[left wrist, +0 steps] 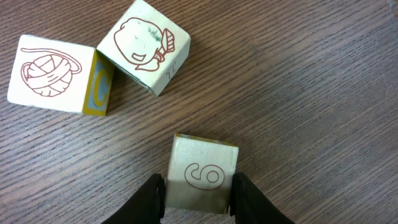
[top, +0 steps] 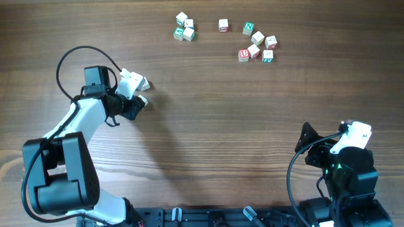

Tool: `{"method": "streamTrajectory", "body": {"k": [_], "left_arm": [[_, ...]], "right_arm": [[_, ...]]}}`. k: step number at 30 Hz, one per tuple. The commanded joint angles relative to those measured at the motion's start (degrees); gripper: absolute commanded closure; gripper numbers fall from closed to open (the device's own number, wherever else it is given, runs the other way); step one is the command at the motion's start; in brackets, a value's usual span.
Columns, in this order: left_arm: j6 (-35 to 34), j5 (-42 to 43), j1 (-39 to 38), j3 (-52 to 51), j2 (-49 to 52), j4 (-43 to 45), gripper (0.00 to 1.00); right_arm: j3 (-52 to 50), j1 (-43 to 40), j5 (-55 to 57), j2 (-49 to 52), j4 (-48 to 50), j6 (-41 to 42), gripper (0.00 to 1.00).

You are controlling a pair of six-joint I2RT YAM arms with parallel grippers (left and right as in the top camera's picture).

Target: Form a circle

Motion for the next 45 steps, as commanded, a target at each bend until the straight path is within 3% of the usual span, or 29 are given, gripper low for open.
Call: {"method": "streamTrajectory", "body": {"k": [1, 8, 11, 14, 18, 28, 32, 45], "left_arm": [[0.6, 0.7, 0.1, -0.3, 1.5, -0.1, 0.7], [-0.1, 0.5, 0.1, -0.2, 1.5, -2.5, 0.7], [-3.8, -0.3, 0.1, -0.2, 1.5, -3.8, 0.75], [-11.4, -1.2, 0.1, -0.2, 1.4, -3.7, 0.69], [-19.0, -1.3, 0.1, -0.2, 1.4, -3.8, 0.74], [-19.4, -9.3, 0.1, -0.1, -4.2, -5.9, 0.71], [-19.4, -9.2, 0.1, -0.1, -10.2, -6.1, 0.68], [-22.3, -3.8, 0.1, -0.2, -10.1, -6.4, 0.66]], "right_arm": [[-0.2, 0.1, -0.3, 0.2, 0.1, -0.5, 0.0], [-0.2, 0.1, -0.3, 0.2, 0.1, -0.6, 0.0], [-0.2, 0.1, -0.3, 0.2, 0.1, -0.6, 0.0], [-0.2, 0.1, -0.3, 0.2, 0.1, -0.5, 0.0], [-0.2, 0.1, -0.3, 0.2, 0.1, -0.6, 0.0], [-0.2, 0.1, -0.3, 0.2, 0.1, -0.5, 0.0], [-0.2, 0.1, -0.3, 0.2, 0.1, -0.5, 0.0], [-0.2, 0.1, -0.3, 0.2, 0.1, -0.6, 0.0]]}}
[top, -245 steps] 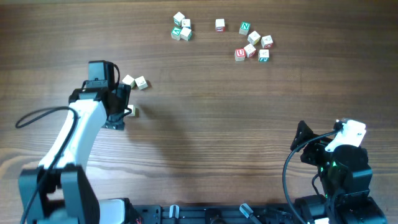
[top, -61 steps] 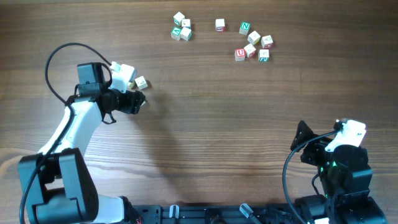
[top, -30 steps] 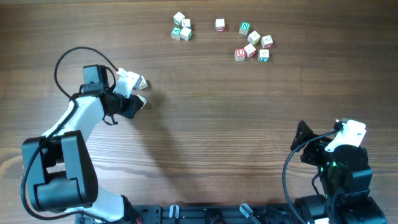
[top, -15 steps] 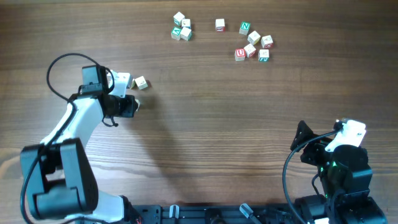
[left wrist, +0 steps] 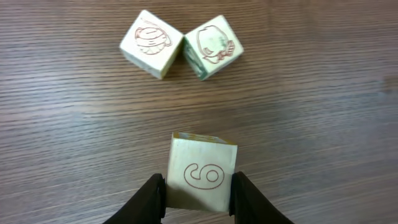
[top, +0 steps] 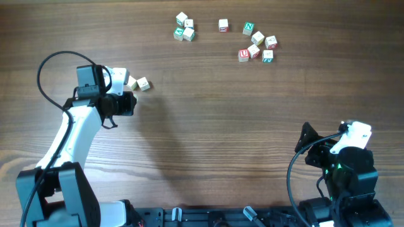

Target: Form a circle

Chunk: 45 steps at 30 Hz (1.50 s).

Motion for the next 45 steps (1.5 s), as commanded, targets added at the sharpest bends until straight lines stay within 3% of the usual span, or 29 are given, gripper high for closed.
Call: {"method": "streamTrajectory", "body": {"k": [1, 20, 27, 35, 37, 39, 43, 45], "left_arm": [[-0.7, 2.6, 0.1, -0.4, 0.1, 0.0, 0.65], [-0.3, 0.2, 0.1, -0.4, 7.5, 3.3, 0.61], [-0.3, 0.2, 0.1, -0.3, 6.9, 5.8, 0.41], [-0.5, 0.2, 0.1, -0.3, 1.8, 6.0, 0.33], [-0.5, 3.1, 0.1, -0.3, 1.8, 5.5, 0.25], [-0.5, 8.1, 0.1, -0.3, 1.8, 5.0, 0.37], [-0.6, 14.0, 0.1, -0.3, 1.8, 4.8, 0.91], [-0.5, 16.9, 0.1, -0.3, 1.8, 4.8, 0.96]], "right_arm": [[-0.2, 0.1, -0.3, 0.2, 0.1, -0.6, 0.0], [-0.2, 0.1, -0.3, 0.2, 0.1, -0.6, 0.0], [-0.2, 0.1, -0.3, 0.2, 0.1, -0.5, 0.0], [-0.2, 0.1, -0.3, 0.2, 0.1, -0.6, 0.0], [-0.2, 0.1, -0.3, 0.2, 0.1, -0.6, 0.0], [-0.2, 0.1, -0.3, 0.2, 0.1, -0.6, 0.0], [-0.2, 0.1, -0.3, 0.2, 0.1, -0.5, 0.0], [-0.2, 0.1, -0.3, 0.2, 0.1, -0.6, 0.0]]}}
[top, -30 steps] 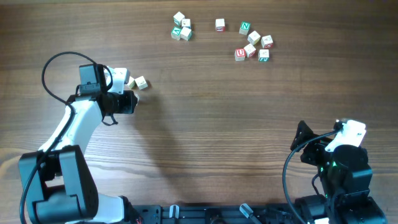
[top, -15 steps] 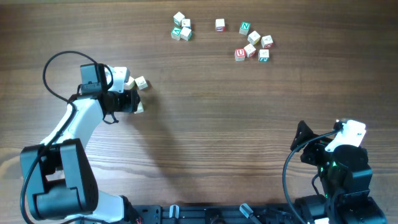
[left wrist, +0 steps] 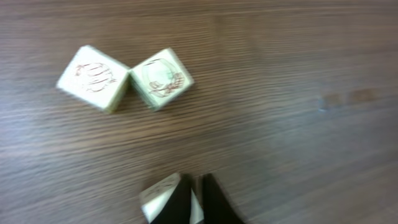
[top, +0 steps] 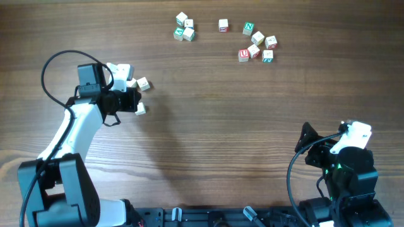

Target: Form a circle

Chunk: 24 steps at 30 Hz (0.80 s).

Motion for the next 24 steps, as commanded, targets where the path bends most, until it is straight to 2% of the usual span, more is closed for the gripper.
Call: {"method": "streamTrajectory", "body": {"k": [1, 6, 10, 13, 16, 18, 22, 24], "left_arm": [[0.0, 8.3, 0.1, -0.3, -0.8, -0.2, 0.96], [1.2, 8.8, 0.1, -0.3, 0.8, 0.2, 0.96], [3.1, 8.7, -0.8, -0.3, 4.3, 3.9, 0.96], [3.2, 0.6, -4.0, -0.3, 8.1, 4.3, 0.96], [3.2, -2.8, -6.3, -0.3, 8.6, 4.4, 0.96], [3.2, -4.1, -6.6, -0.3, 8.7, 4.4, 0.96], [3.1, -14.8, -6.6, -0.3, 8.6, 4.1, 0.96], [3.0, -17.2, -6.6, -0.3, 8.6, 4.2, 0.96]], "right_arm": [[-0.2, 0.1, -0.3, 0.2, 0.1, -0.6, 0.0], [-0.2, 0.1, -0.3, 0.2, 0.1, -0.6, 0.0], [-0.2, 0.1, -0.3, 0.2, 0.1, -0.6, 0.0], [-0.2, 0.1, -0.3, 0.2, 0.1, -0.6, 0.0], [-0.2, 0.1, -0.3, 0.2, 0.1, -0.6, 0.0], [-0.2, 0.1, -0.3, 0.2, 0.1, -0.6, 0.0], [-0.2, 0.1, -0.3, 0.2, 0.1, -0.6, 0.0], [-0.2, 0.1, -0.3, 0.2, 0.1, -0.6, 0.0]]}}
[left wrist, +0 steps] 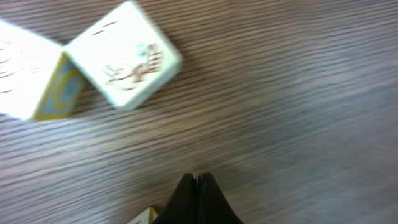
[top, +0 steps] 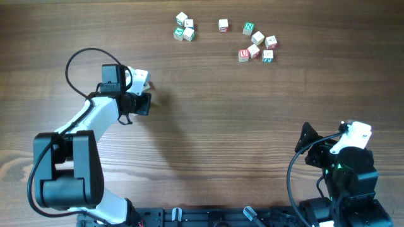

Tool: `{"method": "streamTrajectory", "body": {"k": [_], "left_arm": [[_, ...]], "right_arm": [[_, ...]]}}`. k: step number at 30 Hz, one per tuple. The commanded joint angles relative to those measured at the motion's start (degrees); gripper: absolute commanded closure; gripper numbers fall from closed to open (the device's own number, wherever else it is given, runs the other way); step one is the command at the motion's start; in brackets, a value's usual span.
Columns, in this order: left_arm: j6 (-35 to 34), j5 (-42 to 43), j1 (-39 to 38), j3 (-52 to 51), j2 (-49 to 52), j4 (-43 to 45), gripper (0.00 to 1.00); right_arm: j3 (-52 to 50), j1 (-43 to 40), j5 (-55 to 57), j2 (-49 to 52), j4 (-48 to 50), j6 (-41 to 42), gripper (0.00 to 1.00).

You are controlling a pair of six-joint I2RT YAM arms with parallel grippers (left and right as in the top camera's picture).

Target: Form a circle

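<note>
Two pale picture blocks lie side by side in the left wrist view: one with a drawing on top (left wrist: 122,55), and one (left wrist: 28,78) with a yellow and blue side, cut by the left edge. My left gripper (left wrist: 198,182) is shut with nothing between its fingers, just below them. A corner of a third block (left wrist: 145,216) shows at the bottom edge, left of the fingers. From overhead the left gripper (top: 145,103) and its wrist hide these blocks. The right gripper (top: 308,140) rests at the near right, its jaws not readable.
More letter blocks lie at the far edge: a small group (top: 184,28), a single one (top: 223,24), a green N block (top: 249,28) and a cluster (top: 257,48). The right arm's base (top: 344,170) sits at the near right.
The left arm has shifted right and sits nearer the two picture blocks, which now look larger. Its jaws are still shut, and the loose block is almost out of the wrist view.
My left gripper was shut on the block marked 6 right beside the two picture blocks. Then it held that block farther from them. Later the jaws were shut empty with the block lying at their left, and now they sit closer to the pair.
</note>
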Motion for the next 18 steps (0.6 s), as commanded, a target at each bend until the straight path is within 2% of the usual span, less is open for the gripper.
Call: {"method": "streamTrajectory", "body": {"k": [1, 8, 12, 18], "left_arm": [[0.7, -7.6, -0.1, -0.2, 0.3, 0.2, 0.96], [0.4, -7.8, -0.1, -0.1, 0.2, 3.9, 0.96], [-1.1, -12.9, -0.1, 0.5, -1.0, 4.0, 0.96], [-1.2, -12.9, -0.4, 0.5, -9.0, 3.1, 0.96]], "right_arm": [[-0.2, 0.1, -0.3, 0.2, 0.1, -0.6, 0.0], [-0.2, 0.1, -0.3, 0.2, 0.1, -0.5, 0.0], [-0.2, 0.1, -0.3, 0.2, 0.1, -0.6, 0.0], [-0.2, 0.1, -0.3, 0.2, 0.1, -0.5, 0.0]]}}
